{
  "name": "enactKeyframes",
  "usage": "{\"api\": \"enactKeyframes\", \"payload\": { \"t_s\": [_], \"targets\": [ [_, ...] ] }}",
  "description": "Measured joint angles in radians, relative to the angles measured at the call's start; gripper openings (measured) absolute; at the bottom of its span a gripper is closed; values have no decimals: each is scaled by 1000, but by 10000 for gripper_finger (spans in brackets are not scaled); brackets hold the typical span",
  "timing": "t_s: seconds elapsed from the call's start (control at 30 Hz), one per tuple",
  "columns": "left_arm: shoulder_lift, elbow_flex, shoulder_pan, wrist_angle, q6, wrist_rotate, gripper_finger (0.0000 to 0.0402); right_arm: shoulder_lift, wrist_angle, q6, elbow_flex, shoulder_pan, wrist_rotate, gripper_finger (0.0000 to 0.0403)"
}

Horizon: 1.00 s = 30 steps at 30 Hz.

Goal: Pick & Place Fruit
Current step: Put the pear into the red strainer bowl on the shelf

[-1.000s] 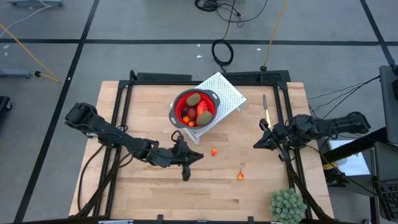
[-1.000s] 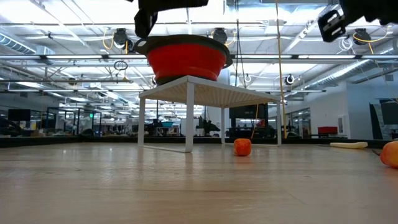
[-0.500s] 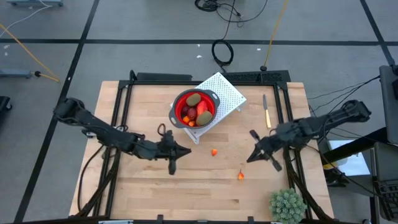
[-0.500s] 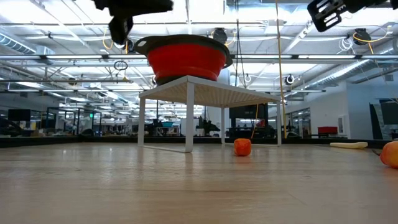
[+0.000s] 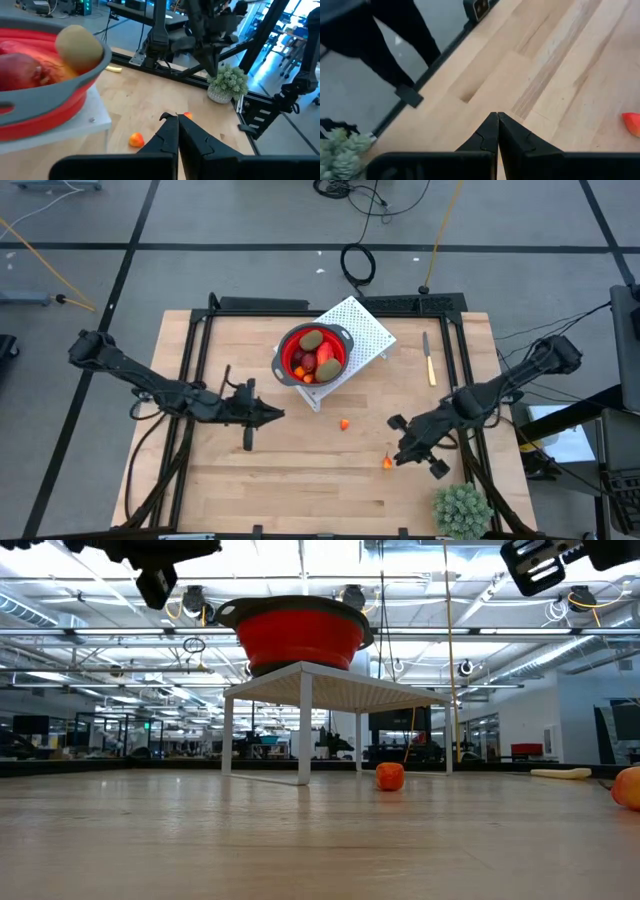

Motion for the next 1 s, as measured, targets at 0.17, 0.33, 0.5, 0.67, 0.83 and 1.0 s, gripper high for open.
{"api": "enactKeyframes", "payload": {
  "t_s": [0.17,0.33,0.5,0.67,0.83,1.0],
  "targets": [
    [-82,-63,0,0,6,1,16,101,-57,-60,62,10,16,0],
    [-148,-111,0,1,13,7,4,177,-93,-161,105,9,31,0],
    [-189,-134,0,-25,13,19,12,242,-97,-227,112,9,31,11],
    [-197,-134,0,-56,11,41,20,296,-94,-299,112,9,33,46],
    [-197,-134,0,-82,9,58,7,339,-95,-353,112,9,78,90],
    [-197,-134,0,-82,7,59,6,369,-95,-381,112,9,104,133]
  ]
}}
